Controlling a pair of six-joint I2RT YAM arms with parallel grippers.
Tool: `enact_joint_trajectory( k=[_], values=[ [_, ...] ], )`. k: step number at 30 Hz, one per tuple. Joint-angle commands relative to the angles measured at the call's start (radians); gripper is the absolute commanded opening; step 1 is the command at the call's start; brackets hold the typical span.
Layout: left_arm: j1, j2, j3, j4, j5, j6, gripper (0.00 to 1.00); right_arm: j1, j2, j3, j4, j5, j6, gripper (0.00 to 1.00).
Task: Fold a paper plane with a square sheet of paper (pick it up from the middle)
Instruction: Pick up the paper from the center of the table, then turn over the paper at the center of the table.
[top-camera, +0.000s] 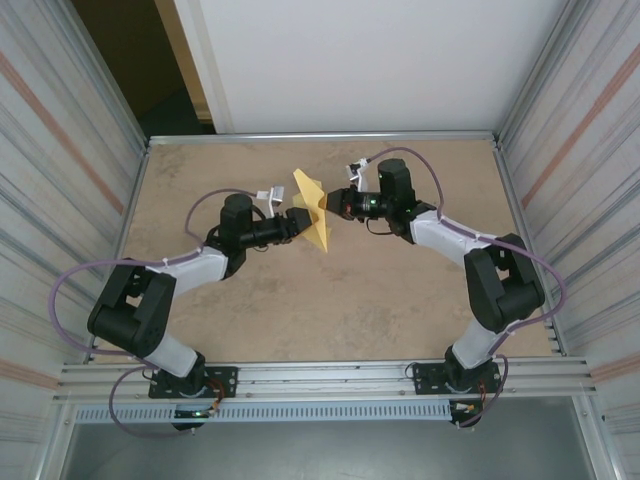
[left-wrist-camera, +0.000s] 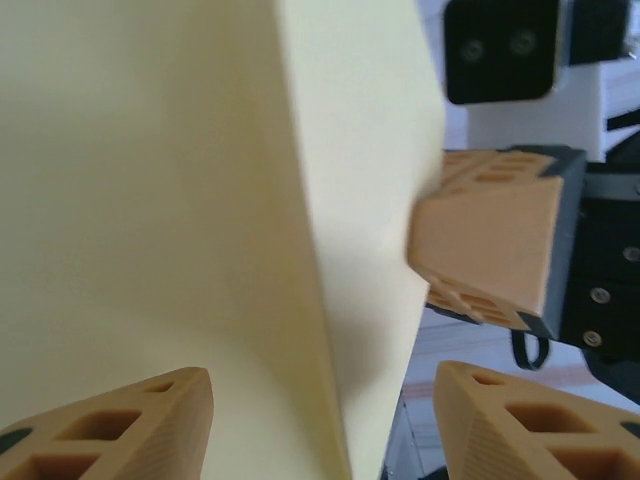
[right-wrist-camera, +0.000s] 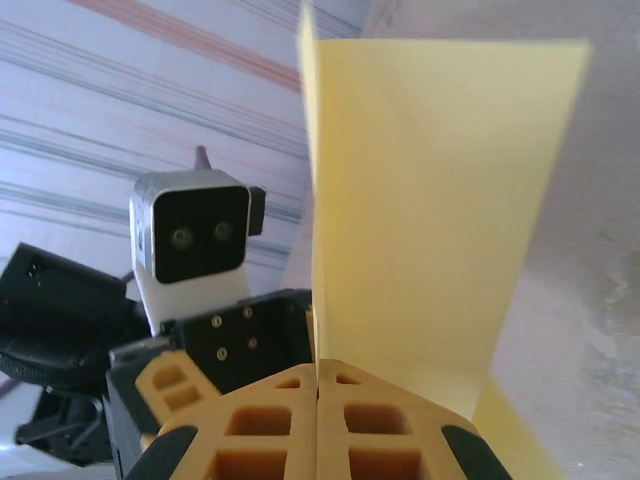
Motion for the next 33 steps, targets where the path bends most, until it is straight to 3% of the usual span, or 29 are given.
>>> enact_joint_trajectory(
  k=[1, 12, 24, 28, 33],
  values=[
    [-0.014, -0.005, 0.04, 0.095, 0.044, -0.025, 0.59, -0.006, -0.035, -0.017, 0.091, -0.027, 0.095, 0.03],
    [-0.018, 0.009, 0.035, 0.205, 0.065, -0.078, 0.42, -0.015, -0.051, -0.036, 0.167, -0.048, 0.168, 0.04],
    [-0.019, 0.012, 0.037, 0.184, 0.048, -0.078, 0.24, -0.026, -0.063, -0.044, 0.167, -0.053, 0.174, 0.11],
    [-0.018, 0.007, 0.046, 0.138, 0.04, -0.055, 0.15, -0.041, -0.076, -0.047, 0.124, -0.042, 0.16, 0.24],
    [-0.015, -0.028, 0.07, -0.029, 0.004, 0.047, 0.11, -0.09, -0.146, -0.063, -0.068, 0.041, 0.05, 0.44]
  ],
)
